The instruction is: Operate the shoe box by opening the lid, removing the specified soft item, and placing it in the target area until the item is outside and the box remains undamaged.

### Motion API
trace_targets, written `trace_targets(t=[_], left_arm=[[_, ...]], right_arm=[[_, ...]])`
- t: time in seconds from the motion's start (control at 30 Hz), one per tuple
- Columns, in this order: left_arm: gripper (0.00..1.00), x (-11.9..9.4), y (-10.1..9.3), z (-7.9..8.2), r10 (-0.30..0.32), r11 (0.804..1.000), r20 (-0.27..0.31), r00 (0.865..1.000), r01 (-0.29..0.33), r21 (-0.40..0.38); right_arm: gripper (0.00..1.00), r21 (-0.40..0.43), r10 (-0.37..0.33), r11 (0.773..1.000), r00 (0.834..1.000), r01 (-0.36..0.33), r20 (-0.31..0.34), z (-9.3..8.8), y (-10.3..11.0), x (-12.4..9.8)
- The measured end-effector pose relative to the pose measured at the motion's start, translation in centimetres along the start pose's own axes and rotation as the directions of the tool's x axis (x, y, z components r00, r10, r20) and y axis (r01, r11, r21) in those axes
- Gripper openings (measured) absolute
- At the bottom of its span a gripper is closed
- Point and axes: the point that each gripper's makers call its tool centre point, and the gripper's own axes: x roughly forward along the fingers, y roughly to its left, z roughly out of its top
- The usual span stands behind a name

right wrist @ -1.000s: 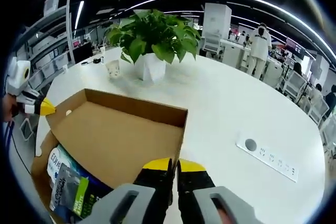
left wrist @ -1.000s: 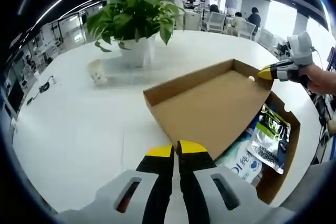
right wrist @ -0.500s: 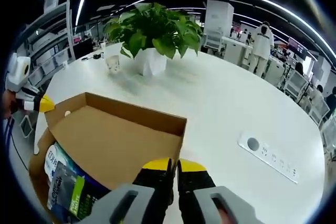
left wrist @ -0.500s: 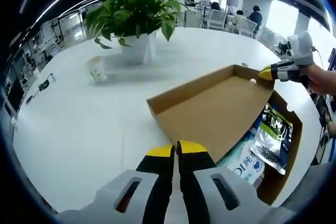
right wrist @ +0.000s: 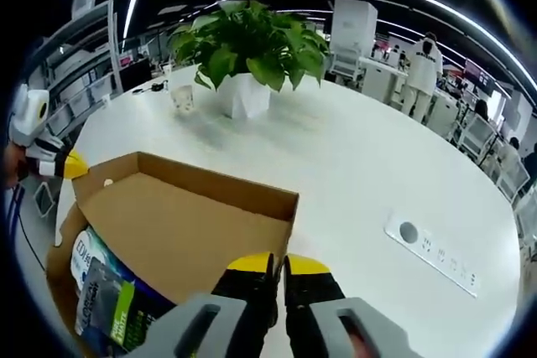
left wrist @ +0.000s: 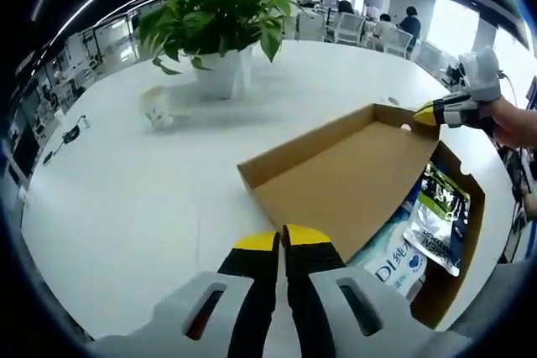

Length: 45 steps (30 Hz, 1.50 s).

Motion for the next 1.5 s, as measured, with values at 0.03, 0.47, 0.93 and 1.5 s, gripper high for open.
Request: trace_targets(t=[0.03, 0.47, 0.93, 1.5], left_arm=[[0.02, 0.0, 0.0, 0.0, 0.001, 1.0, 0.0, 1.0, -0.001, 0.002], [0.01, -0.2, 0.3, -0.4, 0.005, 1.0, -0.014, 1.0, -0.005, 0.008], [0.01, 0.2, 0.3, -0.3, 0.006, 1.0, -0.03, 1.0, -0.006, -0.007], [0.03, -0.2, 0.1, 0.0, 0.007, 1.0, -0.013, 1.0, -0.006, 0.019]], right_arm=[[0.0, -0.005, 0.001, 1.0, 1.0, -0.001, 0.0, 0.0, 0.0, 0.0], [0.0, -0.015, 0.017, 1.0, 1.0, -0.017, 0.0, 0.4, 0.2, 0.7], [0.01, -0.02, 0.024, 1.0, 0.999, -0.024, -0.025, 0.0, 0.2, 1.0], [0.09, -0.007, 0.039, 0.999, 0.998, -0.039, -0.043, -0.6, 0.9, 1.0]])
